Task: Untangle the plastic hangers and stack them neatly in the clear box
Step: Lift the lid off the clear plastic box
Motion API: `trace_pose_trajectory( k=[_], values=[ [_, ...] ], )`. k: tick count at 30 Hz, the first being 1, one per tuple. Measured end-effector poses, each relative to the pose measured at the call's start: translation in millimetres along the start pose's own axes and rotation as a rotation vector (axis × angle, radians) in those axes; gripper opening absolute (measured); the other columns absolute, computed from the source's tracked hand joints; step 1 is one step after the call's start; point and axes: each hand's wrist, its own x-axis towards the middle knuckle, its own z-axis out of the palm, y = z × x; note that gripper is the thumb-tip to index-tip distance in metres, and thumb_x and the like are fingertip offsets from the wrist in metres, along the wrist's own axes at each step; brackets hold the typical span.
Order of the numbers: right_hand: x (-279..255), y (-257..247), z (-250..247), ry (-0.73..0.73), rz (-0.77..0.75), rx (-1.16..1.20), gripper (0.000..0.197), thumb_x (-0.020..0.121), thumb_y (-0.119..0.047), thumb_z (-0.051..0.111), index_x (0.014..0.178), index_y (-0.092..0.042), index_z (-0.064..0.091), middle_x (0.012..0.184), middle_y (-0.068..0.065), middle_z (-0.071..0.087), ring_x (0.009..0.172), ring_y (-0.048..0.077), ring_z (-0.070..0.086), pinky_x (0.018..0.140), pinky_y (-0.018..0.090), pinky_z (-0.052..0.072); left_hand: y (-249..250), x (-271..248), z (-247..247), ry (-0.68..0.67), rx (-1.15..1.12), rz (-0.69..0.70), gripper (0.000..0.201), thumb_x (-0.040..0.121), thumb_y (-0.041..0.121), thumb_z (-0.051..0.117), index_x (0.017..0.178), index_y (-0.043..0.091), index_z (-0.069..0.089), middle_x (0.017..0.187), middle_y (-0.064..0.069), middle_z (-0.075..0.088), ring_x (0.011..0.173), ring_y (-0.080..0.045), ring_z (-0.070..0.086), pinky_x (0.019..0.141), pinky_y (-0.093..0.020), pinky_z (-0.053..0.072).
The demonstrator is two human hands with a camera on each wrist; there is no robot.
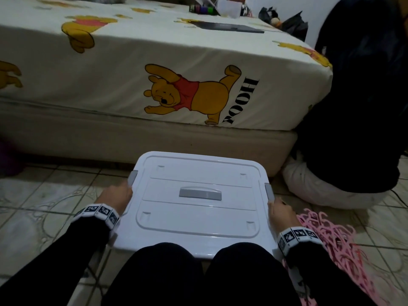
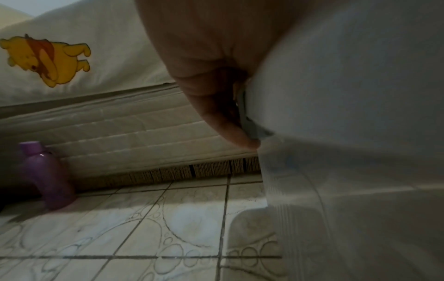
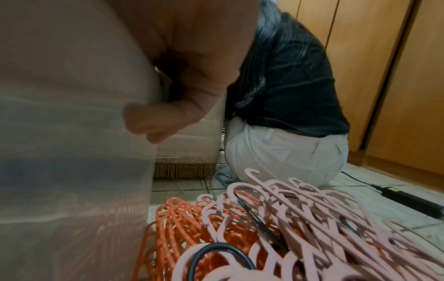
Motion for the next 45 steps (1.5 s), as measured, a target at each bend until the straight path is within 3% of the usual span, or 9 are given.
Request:
trace_pose_trajectory(
  k=[5,9,18,21,27,33,36,41,45],
  values=[
    [2,3,-1,-0.029,0.001,0.022,0.029,0.100,-0.011,0.028,0.113,0.003,0.050,0.116,0.025,0.054,0.106,0.039,0.057,0.084,0.039,0.048,-4,6,6,-0.017,-0.003,0.036,0.030,0.100,0.015,0.030,0.116,0.000,0.051,0.096,-0.016,0.061,0.093,-0.038,0.062,0.077,-0.042,0.047],
    [8,10,4,-0.024,0.039,0.093,0.032,0.101,-0.013,0.026,0.106,0.004,0.052,0.112,0.026,0.057,0.106,0.037,0.057,0.084,0.036,0.044,-5,3,4,-0.031,-0.091,-0.031,0.031,0.101,0.017,0.030,0.112,-0.001,0.052,0.106,-0.027,0.061,0.096,-0.039,0.059,0.077,-0.038,0.042],
    [18,18,5,0.005,0.125,0.185,0.042,0.102,-0.020,0.022,0.104,0.000,0.059,0.119,0.022,0.059,0.108,0.033,0.054,0.084,0.030,0.036,-21,8,0,-0.213,-0.091,-0.103,0.037,0.102,0.018,0.029,0.119,-0.002,0.054,0.128,-0.020,0.056,0.111,-0.030,0.056,0.082,-0.028,0.041],
    [18,22,-4,-0.075,0.194,0.129,0.042,0.103,-0.025,0.025,0.117,-0.002,0.057,0.127,0.020,0.056,0.115,0.031,0.053,0.087,0.029,0.038,-31,5,-2,-0.336,-0.079,-0.108,0.041,0.103,0.025,0.027,0.120,0.004,0.058,0.120,-0.019,0.060,0.103,-0.028,0.061,0.080,-0.027,0.044],
    [15,35,-26,-0.096,0.261,0.055,0.043,0.097,-0.036,0.041,0.113,0.000,0.059,0.118,0.023,0.059,0.107,0.034,0.057,0.082,0.032,0.042,-42,0,-32,-0.222,-0.263,-0.166,0.035,0.101,0.027,0.039,0.100,0.000,0.061,0.094,-0.017,0.065,0.076,-0.026,0.062,0.067,-0.029,0.042],
    [-3,24,-41,-0.209,0.190,0.079,0.046,0.096,-0.042,0.044,0.064,-0.010,0.053,0.076,0.011,0.059,0.071,0.025,0.056,0.060,0.026,0.037,-26,-33,-49,-0.571,-0.340,-0.307,0.046,0.099,0.037,0.043,0.092,-0.004,0.064,0.082,-0.017,0.067,0.061,-0.027,0.064,0.060,-0.026,0.045],
    [-13,16,-47,-0.255,0.220,0.109,0.045,0.094,-0.045,0.047,0.060,-0.015,0.044,0.066,0.004,0.050,0.063,0.020,0.050,0.062,0.026,0.038,-14,-44,-51,-0.562,-0.396,-0.326,0.036,0.099,0.028,0.046,0.088,-0.005,0.054,0.074,-0.018,0.060,0.058,-0.028,0.060,0.055,-0.026,0.041],
    [-20,17,-62,-0.247,0.235,0.196,0.037,0.090,-0.038,0.055,0.096,-0.002,0.063,0.102,0.015,0.065,0.089,0.028,0.061,0.069,0.027,0.041,-1,-48,-70,-0.502,-0.371,-0.257,0.032,0.100,0.019,0.044,0.086,-0.008,0.056,0.074,-0.020,0.060,0.058,-0.027,0.058,0.054,-0.026,0.039],
    [-13,15,-86,-0.095,0.235,0.478,0.032,0.090,-0.026,0.055,0.071,-0.001,0.058,0.072,0.013,0.058,0.065,0.025,0.054,0.057,0.027,0.037,6,-37,-104,-0.358,-0.426,-0.154,0.032,0.093,0.009,0.049,0.061,0.003,0.050,0.059,-0.014,0.051,0.052,-0.023,0.045,0.053,-0.026,0.034]
  ],
)
